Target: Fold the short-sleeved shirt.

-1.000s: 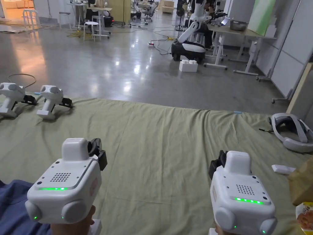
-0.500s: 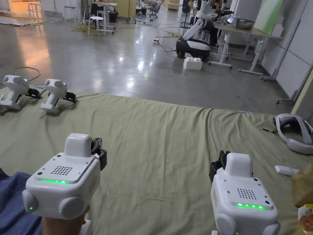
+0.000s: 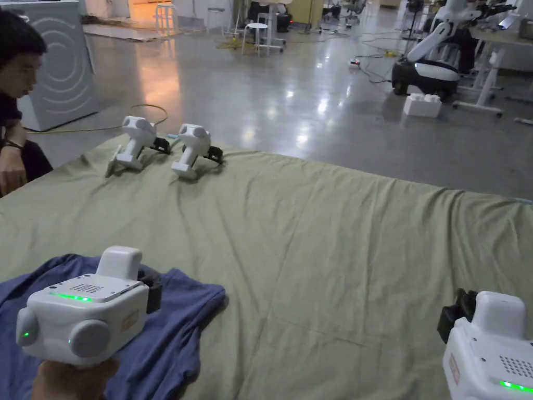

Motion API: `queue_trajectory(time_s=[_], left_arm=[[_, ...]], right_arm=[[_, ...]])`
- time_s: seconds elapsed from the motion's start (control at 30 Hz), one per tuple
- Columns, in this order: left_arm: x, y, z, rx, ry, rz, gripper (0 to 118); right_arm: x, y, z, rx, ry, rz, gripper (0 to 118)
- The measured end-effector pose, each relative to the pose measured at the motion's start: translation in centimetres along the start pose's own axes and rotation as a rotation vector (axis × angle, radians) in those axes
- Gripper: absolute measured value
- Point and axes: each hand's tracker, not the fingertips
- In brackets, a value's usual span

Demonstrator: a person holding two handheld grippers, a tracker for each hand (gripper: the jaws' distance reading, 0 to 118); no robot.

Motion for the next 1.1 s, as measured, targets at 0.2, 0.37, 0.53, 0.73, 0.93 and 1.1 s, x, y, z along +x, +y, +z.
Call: queue_trajectory(time_s=[0.2, 0.37, 0.53, 0.73, 0.93, 1.1], left_arm=[[-6.9, -2.5, -2.7, -0.245, 0.063, -0.013, 5], [-9.9, -3.7, -4.4, -0.369, 0.077, 0.057, 5], [-11.7, -4.5, -6.5, -0.447, 0.005, 0.13, 71], [-11.3, -7.5, -10.5, -0.551, -0.009, 0.145, 74], [-7.9, -8.0, -8.6, -0.472, 0.071, 0.003, 22], [-8.4, -8.4, -9.4, -0.46, 0.078, 0.029, 5]], right_arm=[[-1.2, -0.8, -0.2, -0.024, 0.019, 0.02, 14], [-2.0, -1.3, -0.5, -0.051, 0.037, 0.05, 14], [-2.4, -1.6, -0.6, -0.069, 0.045, 0.053, 14], [-3.0, -2.0, -0.9, -0.09, 0.048, 0.07, 14], [-3.6, -2.4, -1.0, -0.11, 0.064, 0.084, 14], [-3.8, -2.7, -1.0, -0.119, 0.072, 0.081, 14]])
